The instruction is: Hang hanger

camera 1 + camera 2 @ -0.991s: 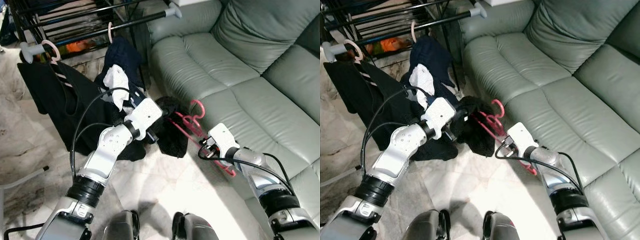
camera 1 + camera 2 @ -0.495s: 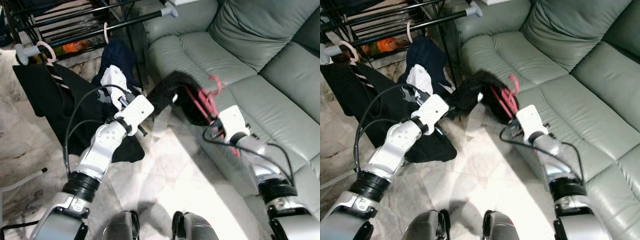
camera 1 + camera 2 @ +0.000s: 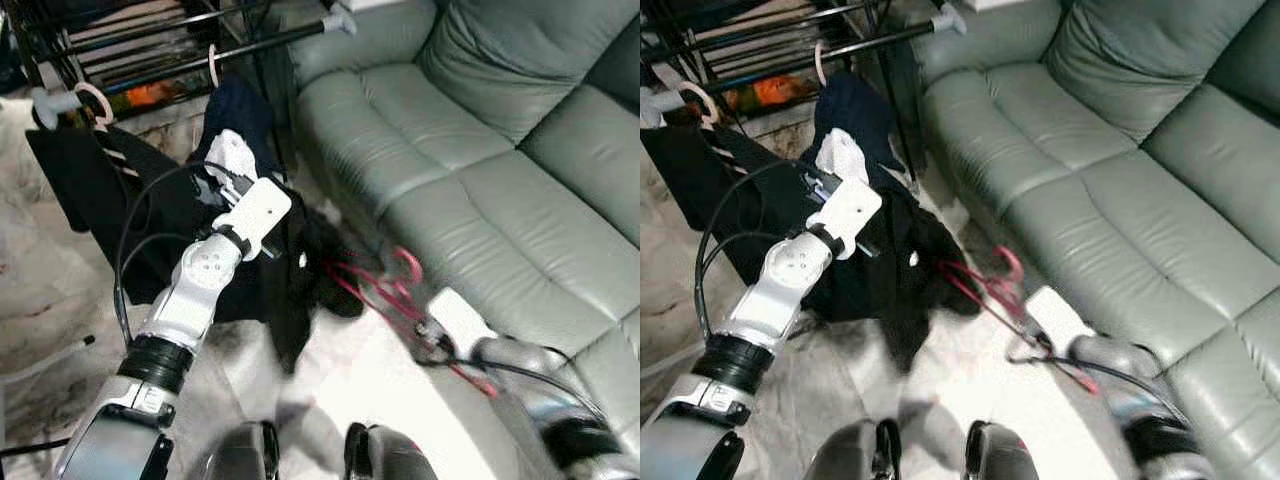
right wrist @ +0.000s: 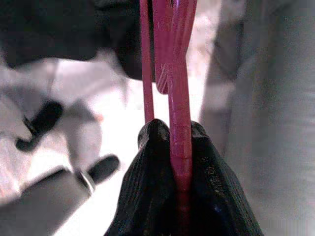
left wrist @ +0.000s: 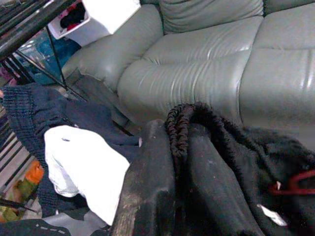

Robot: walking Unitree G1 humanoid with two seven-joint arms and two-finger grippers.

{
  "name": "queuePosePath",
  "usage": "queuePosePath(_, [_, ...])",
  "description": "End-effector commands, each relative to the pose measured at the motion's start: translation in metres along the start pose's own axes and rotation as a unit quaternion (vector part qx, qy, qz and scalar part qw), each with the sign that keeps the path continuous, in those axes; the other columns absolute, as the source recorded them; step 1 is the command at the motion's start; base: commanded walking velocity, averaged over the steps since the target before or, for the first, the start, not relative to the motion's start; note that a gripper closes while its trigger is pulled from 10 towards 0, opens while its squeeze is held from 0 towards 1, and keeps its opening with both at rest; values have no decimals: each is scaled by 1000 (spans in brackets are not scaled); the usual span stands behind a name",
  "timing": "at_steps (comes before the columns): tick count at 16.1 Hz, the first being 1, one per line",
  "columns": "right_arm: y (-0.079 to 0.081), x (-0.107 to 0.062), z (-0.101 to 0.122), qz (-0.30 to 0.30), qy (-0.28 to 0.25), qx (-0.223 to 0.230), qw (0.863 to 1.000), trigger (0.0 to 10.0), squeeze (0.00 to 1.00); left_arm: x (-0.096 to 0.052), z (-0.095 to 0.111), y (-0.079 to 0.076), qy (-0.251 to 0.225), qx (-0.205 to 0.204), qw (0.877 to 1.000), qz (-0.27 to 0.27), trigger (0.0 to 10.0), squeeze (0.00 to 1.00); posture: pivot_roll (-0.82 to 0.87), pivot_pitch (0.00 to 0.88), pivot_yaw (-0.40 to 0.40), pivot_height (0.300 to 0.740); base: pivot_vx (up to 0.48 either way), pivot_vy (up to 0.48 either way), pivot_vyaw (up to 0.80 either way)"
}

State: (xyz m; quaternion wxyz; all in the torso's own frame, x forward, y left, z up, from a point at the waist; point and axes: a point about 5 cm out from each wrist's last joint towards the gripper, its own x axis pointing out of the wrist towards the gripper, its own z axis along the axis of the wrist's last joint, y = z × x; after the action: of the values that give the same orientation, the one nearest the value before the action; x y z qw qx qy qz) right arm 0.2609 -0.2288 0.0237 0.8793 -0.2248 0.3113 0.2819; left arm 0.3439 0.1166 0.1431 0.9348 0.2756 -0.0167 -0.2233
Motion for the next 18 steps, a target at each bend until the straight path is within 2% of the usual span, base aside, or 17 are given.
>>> queuePosePath(1, [-12,-9,-5,-21,16,-4,1000,10000,0,1,4,7,-10,9,1000,14,10000,0,-83,127,-4,740,0,0,0])
queuePosePath(2, [-26,-17,-11,-58,35,-10,998,10000,0,1,5,7,-12,10,1000,12,10000,0,-85,127,-3,740,0,0,0])
queuePosePath(4, [-41,-21,-11,-112,40,-7,993,10000,0,1,8,6,-25,8,1000,-2,10000,0,-84,126,1,740,0,0,0])
queuePosePath(5, [-46,-22,-8,-135,31,6,990,10000,0,0,11,4,-35,3,999,-14,10000,0,-84,126,1,740,0,0,0])
queuePosePath(6, [-62,-21,9,-213,-16,56,975,10000,0,-5,25,-10,-84,-36,993,-76,10000,0,-84,126,1,740,0,0,0])
queuePosePath(7, [-66,-19,20,-234,-44,72,969,10000,0,-8,30,-18,-100,-57,988,-99,10000,0,-76,124,2,740,0,0,0])
queuePosePath(8, [-68,-17,34,-248,-80,84,962,10000,0,-9,35,-24,-113,-60,986,-110,10000,0,-76,124,2,740,0,0,0])
queuePosePath(9, [-67,-13,49,-247,-118,93,957,10000,0,-10,39,-32,-123,-56,984,-119,10000,0,-67,121,1,740,0,0,0])
queuePosePath(10, [-67,-9,62,-253,-145,114,950,10000,0,-12,43,-43,-138,-54,977,-151,10000,0,-65,119,-1,740,0,0,0])
queuePosePath(12, [-66,-8,74,-255,-179,131,941,10000,0,-16,47,-51,-152,-51,970,-182,10000,0,-65,119,-1,740,0,0,0])
queuePosePath(15, [-57,-4,74,-214,-179,141,950,10000,0,-11,47,-47,-156,12,978,-141,10000,0,-65,119,-1,740,0,0,0])
queuePosePath(16, [-52,-2,72,-189,-171,130,958,10000,0,-9,47,-44,-153,27,980,-127,10000,0,-65,119,-1,740,0,0,0])
queuePosePath(17, [-42,0,68,-132,-153,101,974,10000,0,-6,46,-39,-152,62,980,-115,10000,0,-73,119,2,740,0,0,0])
queuePosePath(18, [-33,-2,60,-73,-124,50,988,10000,0,-4,41,-34,-144,93,979,-108,10000,0,-73,119,2,740,0,0,0])
